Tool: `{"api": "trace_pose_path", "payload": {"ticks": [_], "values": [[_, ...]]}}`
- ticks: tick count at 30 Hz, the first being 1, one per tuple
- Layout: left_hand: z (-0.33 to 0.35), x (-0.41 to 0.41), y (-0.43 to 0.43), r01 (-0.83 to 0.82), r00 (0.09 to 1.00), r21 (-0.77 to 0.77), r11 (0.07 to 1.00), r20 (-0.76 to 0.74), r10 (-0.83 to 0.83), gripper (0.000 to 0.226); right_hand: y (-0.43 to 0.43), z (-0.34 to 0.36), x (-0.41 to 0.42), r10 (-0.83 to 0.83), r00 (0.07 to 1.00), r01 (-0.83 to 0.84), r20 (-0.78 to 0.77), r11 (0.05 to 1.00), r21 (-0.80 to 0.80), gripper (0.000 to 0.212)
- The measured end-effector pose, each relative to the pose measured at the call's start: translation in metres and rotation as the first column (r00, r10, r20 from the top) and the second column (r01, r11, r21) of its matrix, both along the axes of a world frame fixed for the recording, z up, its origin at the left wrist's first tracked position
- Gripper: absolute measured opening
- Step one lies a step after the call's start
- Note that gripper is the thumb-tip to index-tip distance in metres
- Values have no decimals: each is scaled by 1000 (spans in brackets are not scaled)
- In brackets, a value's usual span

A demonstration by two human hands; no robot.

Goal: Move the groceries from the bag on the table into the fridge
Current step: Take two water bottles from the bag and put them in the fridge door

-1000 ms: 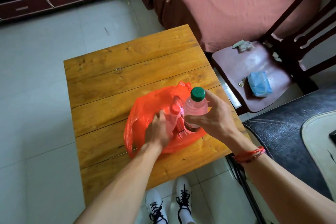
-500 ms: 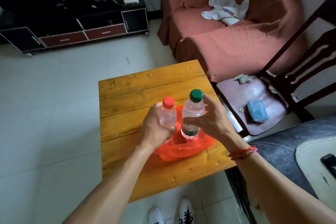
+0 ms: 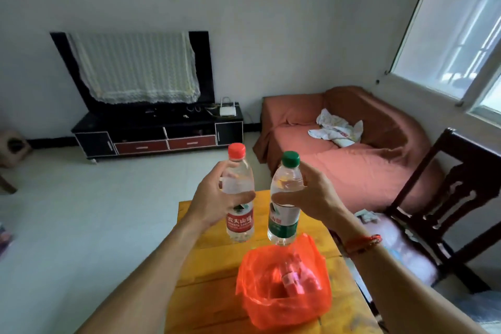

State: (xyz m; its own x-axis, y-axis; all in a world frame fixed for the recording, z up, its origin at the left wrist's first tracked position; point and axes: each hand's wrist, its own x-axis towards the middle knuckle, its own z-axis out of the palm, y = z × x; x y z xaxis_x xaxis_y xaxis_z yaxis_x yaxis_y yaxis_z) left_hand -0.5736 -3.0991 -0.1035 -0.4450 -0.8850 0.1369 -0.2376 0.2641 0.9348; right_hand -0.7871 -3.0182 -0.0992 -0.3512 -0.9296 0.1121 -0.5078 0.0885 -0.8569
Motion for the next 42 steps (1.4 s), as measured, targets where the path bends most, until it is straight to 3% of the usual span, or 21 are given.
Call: {"api": "trace_pose_path", "payload": {"ticks": [15,25,34,42], "values": [[144,48,8,-35,997,-180,983,-77,21,60,-1,155,34,115,993,-112,6,977,-182,47],[158,84,15,-87,994,-196,977,-83,72,67,-6,171,68,188,982,-181,14,962,-206,38],[167,118,15,-143,989,-175,974,-66,133,57,-26,167,95,284,959,-278,-5,934,-223,44],[165,138,29,-352,934,-166,921,-125,335,53,-51,165,112,451,892,-446,-29,868,-220,46]]}}
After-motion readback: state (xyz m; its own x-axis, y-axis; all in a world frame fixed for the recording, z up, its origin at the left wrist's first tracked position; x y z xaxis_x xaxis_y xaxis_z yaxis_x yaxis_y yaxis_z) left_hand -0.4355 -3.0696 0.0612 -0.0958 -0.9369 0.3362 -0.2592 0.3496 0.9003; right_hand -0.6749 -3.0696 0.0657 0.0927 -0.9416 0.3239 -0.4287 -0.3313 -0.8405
